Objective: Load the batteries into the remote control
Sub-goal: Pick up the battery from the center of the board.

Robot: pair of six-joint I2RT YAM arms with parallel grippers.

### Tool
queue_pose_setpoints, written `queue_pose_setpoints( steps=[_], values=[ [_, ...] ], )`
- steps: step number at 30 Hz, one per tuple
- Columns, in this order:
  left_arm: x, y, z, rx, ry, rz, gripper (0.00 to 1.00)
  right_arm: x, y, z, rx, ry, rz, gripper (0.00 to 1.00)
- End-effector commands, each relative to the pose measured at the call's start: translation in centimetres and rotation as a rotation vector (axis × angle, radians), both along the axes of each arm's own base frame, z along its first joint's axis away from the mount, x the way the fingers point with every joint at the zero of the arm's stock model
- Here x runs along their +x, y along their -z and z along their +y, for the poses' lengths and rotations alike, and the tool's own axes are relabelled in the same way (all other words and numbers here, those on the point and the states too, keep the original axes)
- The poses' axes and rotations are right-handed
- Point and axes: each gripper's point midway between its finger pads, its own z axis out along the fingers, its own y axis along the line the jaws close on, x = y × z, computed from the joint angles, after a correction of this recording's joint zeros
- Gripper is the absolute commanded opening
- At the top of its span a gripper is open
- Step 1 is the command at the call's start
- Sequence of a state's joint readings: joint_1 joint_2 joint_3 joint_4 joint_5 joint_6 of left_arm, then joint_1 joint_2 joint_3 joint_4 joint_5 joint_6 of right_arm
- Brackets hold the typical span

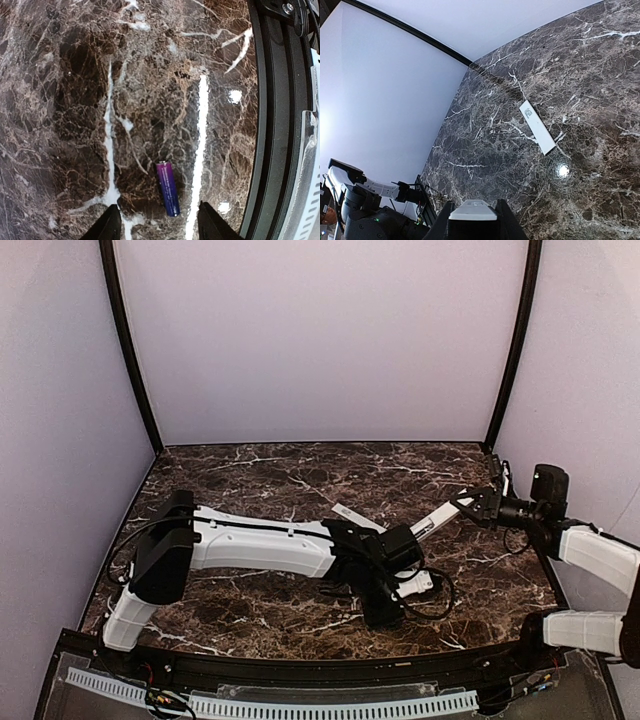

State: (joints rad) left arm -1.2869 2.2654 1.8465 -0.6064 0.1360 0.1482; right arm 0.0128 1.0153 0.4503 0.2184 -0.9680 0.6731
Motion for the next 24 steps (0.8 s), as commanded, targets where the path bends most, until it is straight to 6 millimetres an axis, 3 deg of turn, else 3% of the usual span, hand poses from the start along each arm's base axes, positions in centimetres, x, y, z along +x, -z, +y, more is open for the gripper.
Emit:
queue_pose_setpoints(
  steps=[1, 9, 18, 20, 23, 24],
  values=[
    [-0.3, 0.4, 0.7, 0.081, 0.016, -0.013, 0.52, -0.6, -0.2, 0.1, 0.003, -0.025, -0.026, 0.00],
    [-1.2, 2.0, 0.2, 0.133, 0.059, -0.046, 0.49, -0.3, -0.1, -0.8, 0.005, 0.004, -0.026, 0.00],
    [-1.5, 4.2, 1.0, 0.251, 0.103, -0.085, 0.32, 0.0, -0.1, -1.5, 0.001, 0.019, -0.029, 0.00],
    [-1.5, 4.5, 1.5, 0.270, 0.093, -0.077, 0.27, 0.0, -0.1, -1.7, -0.001, 0.022, -0.033, 0.00],
    [-0.8, 4.7, 2.2, 0.288, 0.041, -0.040, 0.05, 0.1, -0.2, -1.9, -0.002, 0.025, -0.034, 0.00],
    [-0.2, 4.7, 2.7, 0.298, 0.003, -0.013, 0.03, 0.2, -0.2, -1.9, -0.003, 0.026, -0.035, 0.00]
  ],
)
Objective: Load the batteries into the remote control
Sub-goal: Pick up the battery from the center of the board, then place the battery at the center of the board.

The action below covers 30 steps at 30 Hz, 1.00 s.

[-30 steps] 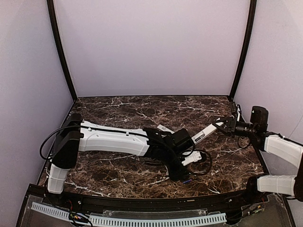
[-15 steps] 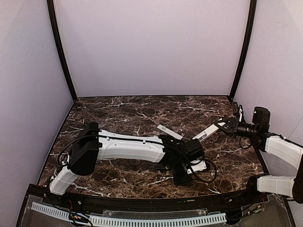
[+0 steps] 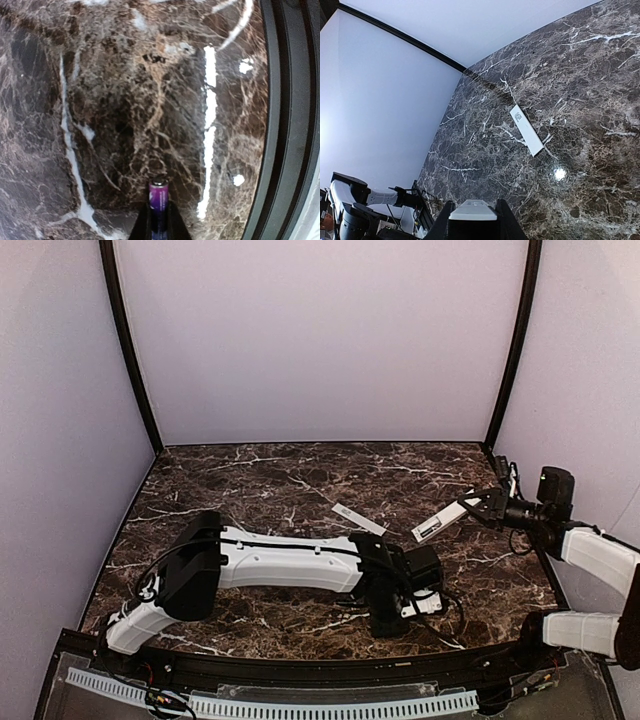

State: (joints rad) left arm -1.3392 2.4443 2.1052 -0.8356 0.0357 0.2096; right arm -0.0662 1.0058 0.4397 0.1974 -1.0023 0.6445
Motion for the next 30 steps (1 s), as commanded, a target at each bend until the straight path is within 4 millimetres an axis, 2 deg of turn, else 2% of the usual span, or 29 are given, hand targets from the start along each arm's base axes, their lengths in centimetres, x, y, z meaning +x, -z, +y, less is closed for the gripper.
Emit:
queue_pose_setpoints(
  steps=[1, 5, 8, 9, 10, 11, 12, 13, 14, 15, 17, 24, 27, 30],
  values=[
    [1.2, 1.9, 3.5, 0.134, -0.104, 0.057, 0.01, -0.1, -0.6, -0.1, -0.003, -0.017, -0.035, 0.00],
    [4.4, 0.9, 5.5, 0.128, -0.247, 0.034, 0.00, 0.1, -0.6, 0.0, -0.006, -0.023, -0.036, 0.00],
    [7.2, -1.3, 7.2, 0.063, -0.396, -0.024, 0.00, 0.3, -0.4, -0.1, -0.008, -0.023, -0.030, 0.00],
    [8.2, -2.1, 7.2, 0.021, -0.439, -0.053, 0.00, 0.4, -0.4, -0.1, -0.009, -0.022, -0.031, 0.00],
    [8.9, -2.9, 8.6, 0.003, -0.512, -0.057, 0.00, 0.5, -0.4, -0.1, -0.012, -0.021, -0.033, 0.00],
    [9.8, -2.7, 9.8, -0.006, -0.567, -0.091, 0.00, 0.7, -0.5, -0.2, -0.014, -0.020, -0.036, 0.00],
    [11.0, -4.9, 10.6, -0.066, -0.662, -0.106, 0.00, 0.8, -0.5, -0.2, -0.016, -0.016, -0.037, 0.00],
    [12.2, -6.0, 12.3, -0.086, -0.735, -0.180, 0.00, 0.8, -0.5, -0.2, -0.016, -0.016, -0.037, 0.00],
    [13.3, -6.8, 13.6, -0.111, -0.860, -0.203, 0.00, 0.9, -0.5, -0.2, -0.015, -0.017, -0.036, 0.00],
    [14.4, -8.2, 15.8, -0.139, -0.992, -0.280, 0.00, 0.9, -0.5, -0.2, -0.012, -0.017, -0.035, 0.00],
    [15.5, -9.8, 18.6, -0.202, -1.159, -0.329, 0.00, 1.0, -0.5, -0.1, -0.007, -0.023, -0.032, 0.00],
    [17.0, -10.9, 23.1, -0.445, -1.567, -0.134, 0.00, 1.1, -0.4, 0.0, 0.008, -0.033, -0.022, 0.00],
    [17.0, -10.8, 25.1, -0.534, -1.752, -0.071, 0.00, 1.0, -0.3, 0.0, 0.009, -0.034, -0.020, 0.00],
    [16.9, -10.6, 26.4, -0.588, -1.860, -0.052, 0.01, 0.9, -0.2, 0.0, 0.009, -0.037, -0.020, 0.00]
  ],
)
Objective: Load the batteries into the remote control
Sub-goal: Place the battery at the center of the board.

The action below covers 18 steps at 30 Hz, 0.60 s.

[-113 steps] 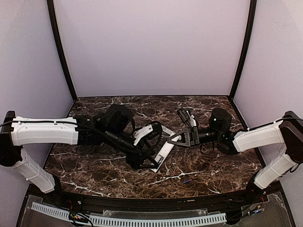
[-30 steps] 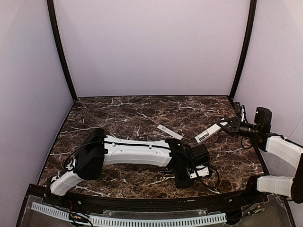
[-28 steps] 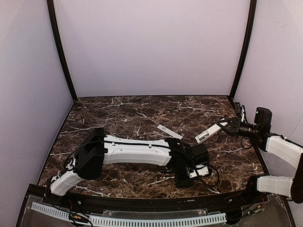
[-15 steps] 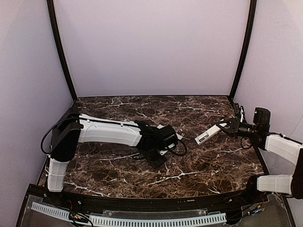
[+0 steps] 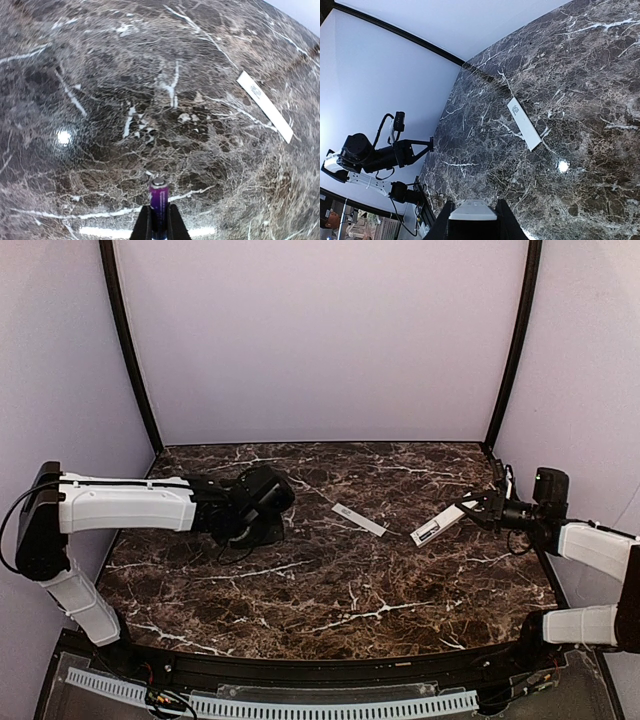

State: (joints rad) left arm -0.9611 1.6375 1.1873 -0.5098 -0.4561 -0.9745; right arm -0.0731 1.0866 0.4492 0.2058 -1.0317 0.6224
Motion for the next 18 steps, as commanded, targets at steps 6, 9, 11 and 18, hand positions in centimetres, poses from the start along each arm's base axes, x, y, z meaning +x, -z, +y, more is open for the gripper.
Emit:
queue_pose_setpoints(
  steps=[6, 9, 11, 18],
  values=[
    [-0.6, 2.8, 3.5, -0.324, -0.416, 0.108, 0.00, 0.1, -1.5, 0.0, 0.002, -0.011, -0.061, 0.00],
    [-0.7, 3.8, 3.5, -0.352, -0.443, 0.154, 0.00, 0.2, -1.4, -0.1, 0.001, -0.008, -0.055, 0.00],
    [-1.1, 4.9, 3.1, -0.366, -0.457, 0.211, 0.01, 0.3, -1.2, -0.1, 0.001, -0.007, -0.050, 0.00],
    [-2.2, 8.2, 3.3, -0.376, -0.549, 0.336, 0.02, 0.5, -1.1, -0.1, 0.000, -0.004, -0.043, 0.00]
  ],
)
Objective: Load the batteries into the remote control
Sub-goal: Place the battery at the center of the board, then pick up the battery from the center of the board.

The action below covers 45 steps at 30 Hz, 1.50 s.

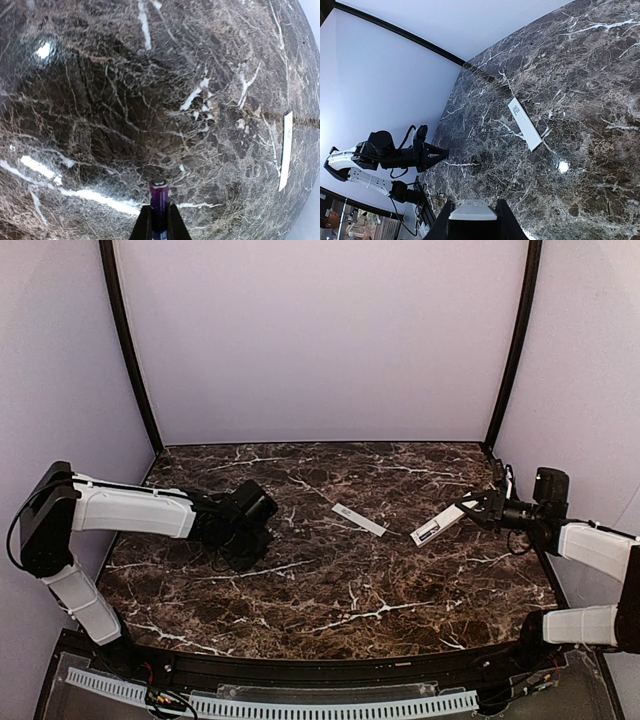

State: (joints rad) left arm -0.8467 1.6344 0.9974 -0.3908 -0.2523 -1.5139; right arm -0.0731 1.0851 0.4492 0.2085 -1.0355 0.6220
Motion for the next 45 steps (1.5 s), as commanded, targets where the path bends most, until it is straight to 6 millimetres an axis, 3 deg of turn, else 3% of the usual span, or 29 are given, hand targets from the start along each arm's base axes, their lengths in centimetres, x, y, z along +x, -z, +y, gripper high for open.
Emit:
queue_pose_setpoints(
  steps=[1, 5, 9, 18, 22, 24, 26, 29, 33, 34, 37, 38, 39, 40, 43, 45],
  values=[
    [-1.3, 2.2, 0.4, -0.031, -0.070, 0.103, 0.02, 0.5, -1.0, -0.2, 0.000, 0.001, -0.037, 0.00],
    [-1.5, 3.0, 0.7, 0.002, -0.078, 0.135, 0.04, 0.6, -0.9, -0.2, -0.001, 0.001, -0.033, 0.00],
    [-1.8, 4.1, 0.8, 0.006, -0.086, 0.157, 0.14, 0.5, -0.9, -0.2, 0.000, 0.002, -0.033, 0.00],
    [-2.4, 5.5, 0.9, -0.009, -0.091, 0.202, 0.18, 0.4, -0.9, -0.1, -0.002, 0.001, -0.035, 0.00],
    [-1.9, 4.3, 0.9, -0.009, -0.072, 0.166, 0.26, 0.4, -1.0, -0.1, -0.003, -0.001, -0.040, 0.00],
    [-1.4, 3.2, 0.8, -0.013, -0.047, 0.124, 0.38, 0.3, -1.0, -0.1, -0.002, -0.004, -0.039, 0.00],
    [-0.7, 1.6, 0.2, -0.038, -0.002, 0.064, 0.43, 0.3, -1.1, -0.1, -0.001, -0.006, -0.042, 0.00],
    [0.3, -1.1, -1.0, -0.054, 0.175, -0.072, 0.51, 0.3, -1.3, 0.0, -0.001, -0.011, -0.048, 0.00],
    [0.8, -6.1, -2.8, -0.009, 0.527, -0.292, 0.83, 0.1, -1.4, 0.1, 0.002, -0.021, -0.057, 0.00],
    [0.3, -7.8, -4.2, -0.014, 0.721, -0.365, 0.95, 0.1, -1.4, 0.1, 0.004, -0.025, -0.059, 0.00],
    [-0.2, -10.5, -5.5, 0.029, 1.019, -0.447, 0.98, -0.1, -1.5, 0.3, 0.011, -0.037, -0.063, 0.00],
    [-0.9, -9.4, -4.8, 0.120, 1.141, -0.416, 0.99, -0.1, -1.5, 0.3, 0.014, -0.040, -0.065, 0.00],
    [-0.9, -10.2, -5.0, 0.145, 1.201, -0.437, 0.99, -0.2, -1.6, 0.3, 0.015, -0.044, -0.066, 0.00],
    [-1.4, -9.3, -4.5, 0.220, 1.317, -0.417, 0.99, -0.2, -1.5, 0.4, 0.017, -0.048, -0.064, 0.00],
    [-2.0, -8.5, -3.4, 0.340, 1.496, -0.417, 0.98, -0.4, -1.5, 0.7, 0.021, -0.066, -0.059, 0.00],
    [-2.3, -8.1, -3.1, 0.401, 1.610, -0.506, 0.98, -0.4, -1.5, 0.9, 0.022, -0.078, -0.059, 0.00]
  ],
)
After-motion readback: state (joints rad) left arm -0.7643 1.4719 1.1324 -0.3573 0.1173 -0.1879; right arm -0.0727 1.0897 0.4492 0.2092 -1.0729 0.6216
